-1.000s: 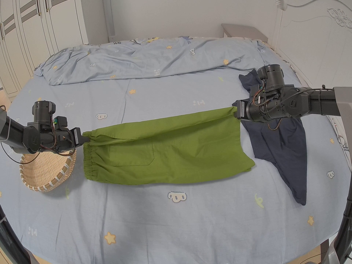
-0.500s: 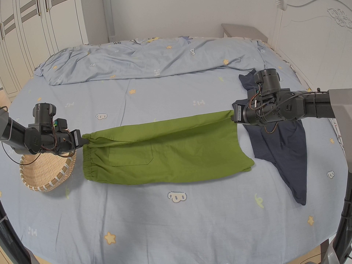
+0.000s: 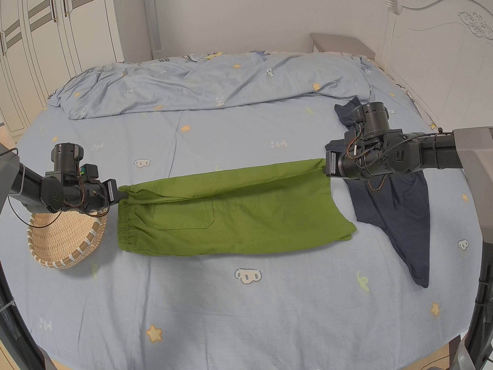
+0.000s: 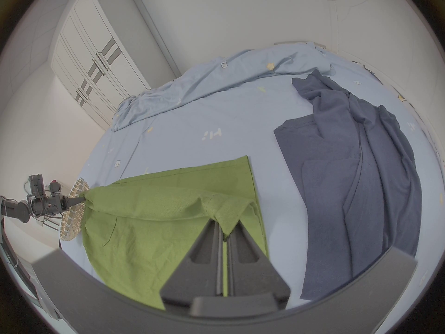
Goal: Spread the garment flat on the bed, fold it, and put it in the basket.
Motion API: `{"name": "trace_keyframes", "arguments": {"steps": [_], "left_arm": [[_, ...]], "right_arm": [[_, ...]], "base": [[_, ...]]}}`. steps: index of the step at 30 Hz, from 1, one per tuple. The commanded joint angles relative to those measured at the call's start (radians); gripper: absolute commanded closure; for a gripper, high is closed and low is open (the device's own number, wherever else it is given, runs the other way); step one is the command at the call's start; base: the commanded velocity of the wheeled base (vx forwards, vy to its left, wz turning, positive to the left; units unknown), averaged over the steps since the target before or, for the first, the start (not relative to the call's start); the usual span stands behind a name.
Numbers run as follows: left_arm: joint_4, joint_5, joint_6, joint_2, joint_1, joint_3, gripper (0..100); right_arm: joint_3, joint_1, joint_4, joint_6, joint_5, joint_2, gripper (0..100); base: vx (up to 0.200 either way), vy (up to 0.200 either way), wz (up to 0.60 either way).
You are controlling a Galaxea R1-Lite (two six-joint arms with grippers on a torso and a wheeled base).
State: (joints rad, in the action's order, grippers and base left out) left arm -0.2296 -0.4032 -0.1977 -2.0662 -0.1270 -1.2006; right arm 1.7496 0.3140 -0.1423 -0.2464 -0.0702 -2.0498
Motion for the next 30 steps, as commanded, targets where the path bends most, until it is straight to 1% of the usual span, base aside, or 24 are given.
{"name": "trace_keyframes", "arguments": {"steps": [1, 9, 10, 11, 12, 20, 30], "left_arm": [[-0.001, 0.000, 0.000, -0.019, 0.000, -0.017, 100], [0.001, 0.000, 0.000, -0.037, 0.007, -0.037, 100], [0.001, 0.000, 0.000, -0.037, 0.009, -0.037, 0], [-0.001, 0.000, 0.000, -0.035, 0.014, -0.039, 0], [-0.001, 0.000, -0.003, -0.034, 0.018, -0.039, 0], [-0.001, -0.002, -0.014, -0.019, 0.056, -0.040, 0], [-0.001, 0.000, -0.040, 0.008, 0.070, -0.033, 0]], "right_arm": [[-0.001, -0.003, 0.000, -0.002, 0.001, -0.012, 100], [-0.001, -0.003, 0.000, -0.001, 0.010, -0.020, 100], [-0.001, -0.003, 0.000, -0.001, 0.010, -0.023, 100], [0.001, 0.000, 0.000, -0.002, 0.010, -0.027, 100], [-0.001, 0.002, 0.001, -0.002, 0.010, -0.027, 0], [-0.004, 0.002, 0.000, -0.002, 0.010, -0.026, 0], [-0.007, 0.002, 0.000, -0.005, 0.010, -0.024, 0]], "base": [[0.000, 0.000, 0.00], [0.000, 0.000, 0.00], [0.000, 0.000, 0.00], [0.000, 0.000, 0.00], [0.000, 0.000, 0.00], [0.000, 0.000, 0.00], [0.000, 0.000, 0.00]]}}
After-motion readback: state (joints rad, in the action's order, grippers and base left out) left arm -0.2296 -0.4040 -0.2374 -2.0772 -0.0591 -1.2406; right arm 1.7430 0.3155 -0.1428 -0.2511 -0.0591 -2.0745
